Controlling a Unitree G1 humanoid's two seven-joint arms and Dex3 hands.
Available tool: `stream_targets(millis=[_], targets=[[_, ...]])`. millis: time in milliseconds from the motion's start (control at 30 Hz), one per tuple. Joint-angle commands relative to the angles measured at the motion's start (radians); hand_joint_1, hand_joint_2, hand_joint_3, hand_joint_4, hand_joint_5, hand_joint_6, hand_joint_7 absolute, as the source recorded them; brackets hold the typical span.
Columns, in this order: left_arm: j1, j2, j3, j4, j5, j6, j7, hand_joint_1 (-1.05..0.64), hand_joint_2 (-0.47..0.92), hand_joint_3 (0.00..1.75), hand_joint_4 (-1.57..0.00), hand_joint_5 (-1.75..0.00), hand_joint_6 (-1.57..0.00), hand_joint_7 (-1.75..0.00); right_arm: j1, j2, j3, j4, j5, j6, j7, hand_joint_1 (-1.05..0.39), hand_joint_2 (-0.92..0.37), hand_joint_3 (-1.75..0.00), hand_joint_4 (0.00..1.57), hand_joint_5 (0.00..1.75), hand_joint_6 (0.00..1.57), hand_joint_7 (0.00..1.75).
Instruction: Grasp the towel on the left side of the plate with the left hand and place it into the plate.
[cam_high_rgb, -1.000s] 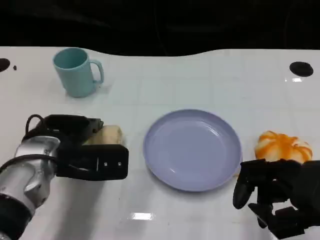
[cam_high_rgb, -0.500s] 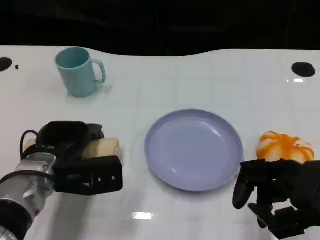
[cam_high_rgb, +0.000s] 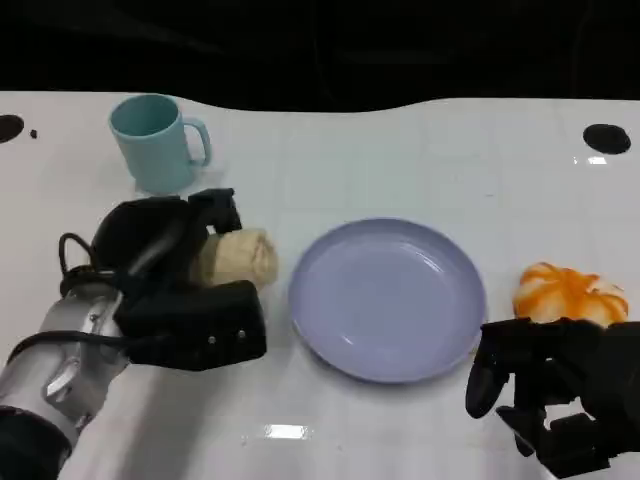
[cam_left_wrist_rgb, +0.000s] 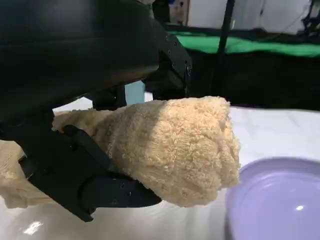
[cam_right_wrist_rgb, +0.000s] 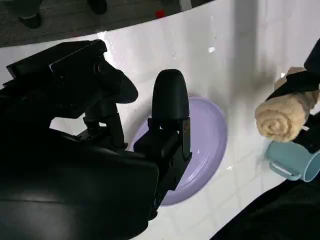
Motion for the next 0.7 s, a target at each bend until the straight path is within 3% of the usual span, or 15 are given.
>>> stream_targets(millis=[33,100,300,533,700], targets=[[0.013,-0.024,0.002,-0.132,-0.015,-0.001,-0.044,-0.24,0.56,0.89,-0.89,-1.75,-0.63,-1.75,0.002,-0.012,-0.010,-0.010,-0.002,0.006,0.000,0.04,-0.63,-0.99,0.69,1.68,0.68,1.43],[0.011,-0.049,-0.013,-0.182,-0.011,-0.004,-0.063,-0.25,0.57,0.84,-0.91,-1.75,-0.64,-1.75,0.001,-0.012,-0.009,-0.011,-0.003,0.009,0.000,0.03,-0.63,-0.99,0.69,1.68,0.68,1.43],[-0.006,-0.131,-0.061,-0.248,0.014,0.010,-0.108,-0.23,0.50,0.92,-0.93,-1.75,-0.64,-1.75,-0.001,-0.009,-0.005,-0.010,-0.001,0.010,0.001,0.03,-0.63,-0.99,0.69,1.69,0.68,1.43],[-0.018,-0.213,-0.118,-0.223,0.055,0.045,-0.127,-0.20,0.48,0.99,-0.93,-1.75,-0.66,-1.75,-0.005,-0.007,0.004,-0.017,-0.006,0.021,-0.003,0.03,-0.62,-1.00,0.69,1.70,0.68,1.44],[-0.022,-0.237,-0.136,-0.189,0.066,0.062,-0.146,-0.18,0.50,1.05,-0.93,-1.75,-0.65,-1.75,-0.005,-0.007,0.006,-0.017,-0.005,0.020,-0.003,0.03,-0.62,-0.99,0.69,1.70,0.68,1.44]])
